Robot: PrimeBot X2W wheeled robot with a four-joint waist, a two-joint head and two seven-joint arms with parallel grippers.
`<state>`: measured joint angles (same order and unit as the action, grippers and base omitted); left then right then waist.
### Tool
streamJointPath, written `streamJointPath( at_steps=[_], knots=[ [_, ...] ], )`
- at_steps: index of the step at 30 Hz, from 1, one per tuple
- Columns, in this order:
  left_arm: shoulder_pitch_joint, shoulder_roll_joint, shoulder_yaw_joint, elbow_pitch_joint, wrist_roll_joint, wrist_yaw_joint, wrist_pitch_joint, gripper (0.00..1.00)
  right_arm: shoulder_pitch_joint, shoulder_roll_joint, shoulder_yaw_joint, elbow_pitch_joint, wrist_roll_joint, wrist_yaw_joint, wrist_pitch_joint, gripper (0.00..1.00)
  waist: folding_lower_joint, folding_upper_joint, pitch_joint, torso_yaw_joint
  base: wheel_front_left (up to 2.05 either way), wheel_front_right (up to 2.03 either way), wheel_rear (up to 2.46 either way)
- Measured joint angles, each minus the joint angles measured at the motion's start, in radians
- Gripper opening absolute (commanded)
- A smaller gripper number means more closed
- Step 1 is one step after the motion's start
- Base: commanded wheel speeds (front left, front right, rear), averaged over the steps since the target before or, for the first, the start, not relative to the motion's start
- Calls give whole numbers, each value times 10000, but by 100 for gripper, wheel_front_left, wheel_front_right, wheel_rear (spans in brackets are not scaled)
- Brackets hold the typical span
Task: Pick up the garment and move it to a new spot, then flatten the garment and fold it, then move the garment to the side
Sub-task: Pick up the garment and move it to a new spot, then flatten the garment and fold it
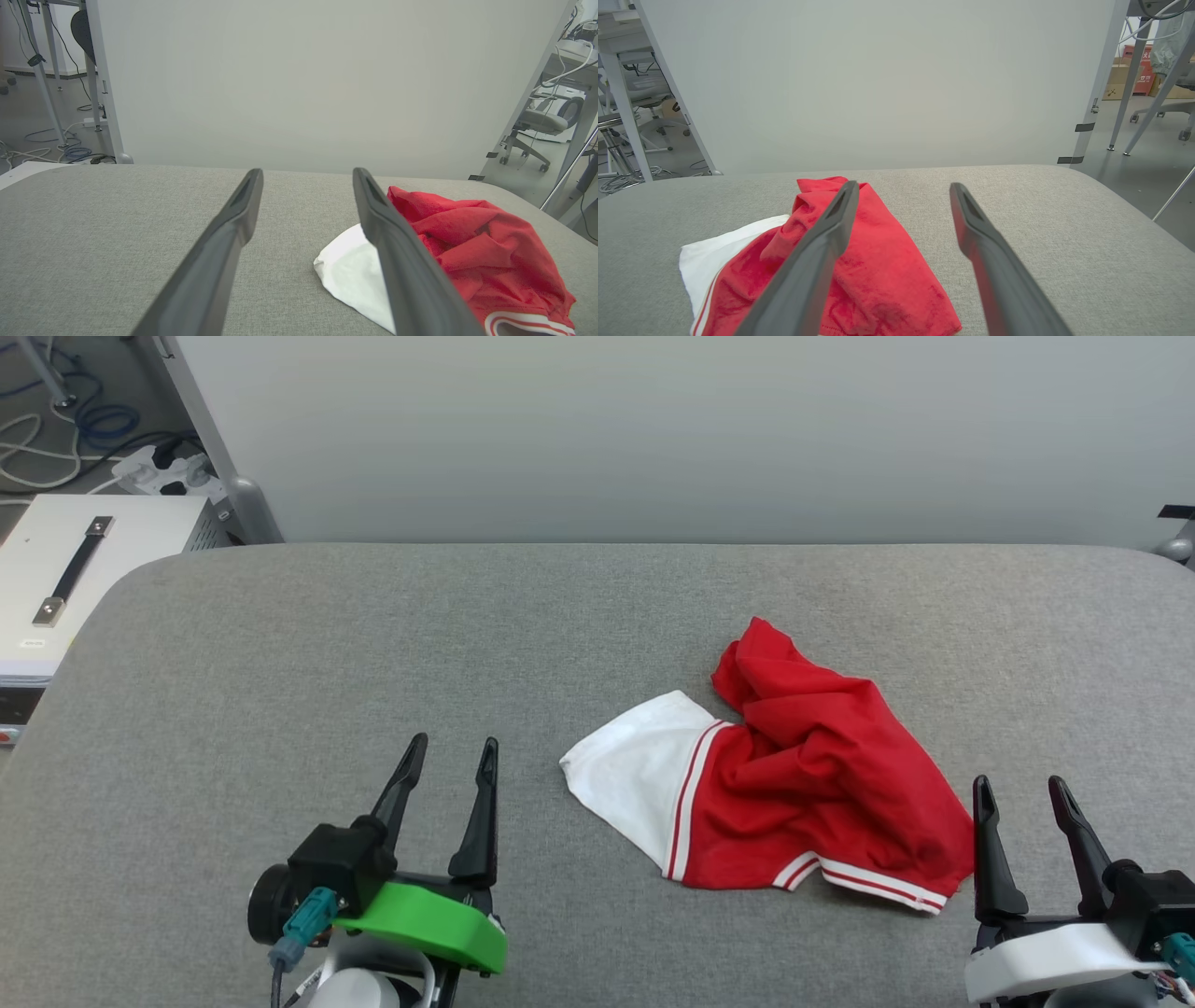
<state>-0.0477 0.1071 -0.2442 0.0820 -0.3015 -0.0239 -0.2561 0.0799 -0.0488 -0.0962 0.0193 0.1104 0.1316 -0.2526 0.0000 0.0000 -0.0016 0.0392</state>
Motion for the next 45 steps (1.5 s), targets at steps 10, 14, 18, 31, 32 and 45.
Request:
streamJointPath(
  at_steps=[10, 14, 18, 31, 32, 45],
  knots=[
    [60, -447, 694, 364, 176, -608, 0, 100, -3, 0, 73, 6, 0, 0, 0, 100, 0, 0, 85, -70, 0, 0, 0],
    [39, -487, 909, 395, -58, -690, 0, 100, -6, 0, 90, 2, 0, 0, 0, 100, 0, 0, 161, -140, 0, 0, 0],
    [-178, -495, 855, 721, -71, -732, -2, 100, -12, 0, 150, 2, -2, 0, 0, 100, 0, 0, 291, -239, 0, 0, 0],
    [-2329, -313, -150, 1810, -238, -598, 4727, 100, -390, 0, 407, -44, -23, 0, 0, 100, 0, 0, 1200, -639, 0, 0, 0],
    [-2508, -278, -180, 1852, -234, -468, 5377, 100, -464, -2, 447, -59, -31, 0, 0, 100, 0, 0, 1304, -689, 0, 0, 0],
    [-3490, -71, -337, 2706, 44, 301, 7064, 100, -911, 0, 759, -105, -29, 0, 0, 100, 0, 0, 2303, -1248, 0, 0, 0]
  ],
)
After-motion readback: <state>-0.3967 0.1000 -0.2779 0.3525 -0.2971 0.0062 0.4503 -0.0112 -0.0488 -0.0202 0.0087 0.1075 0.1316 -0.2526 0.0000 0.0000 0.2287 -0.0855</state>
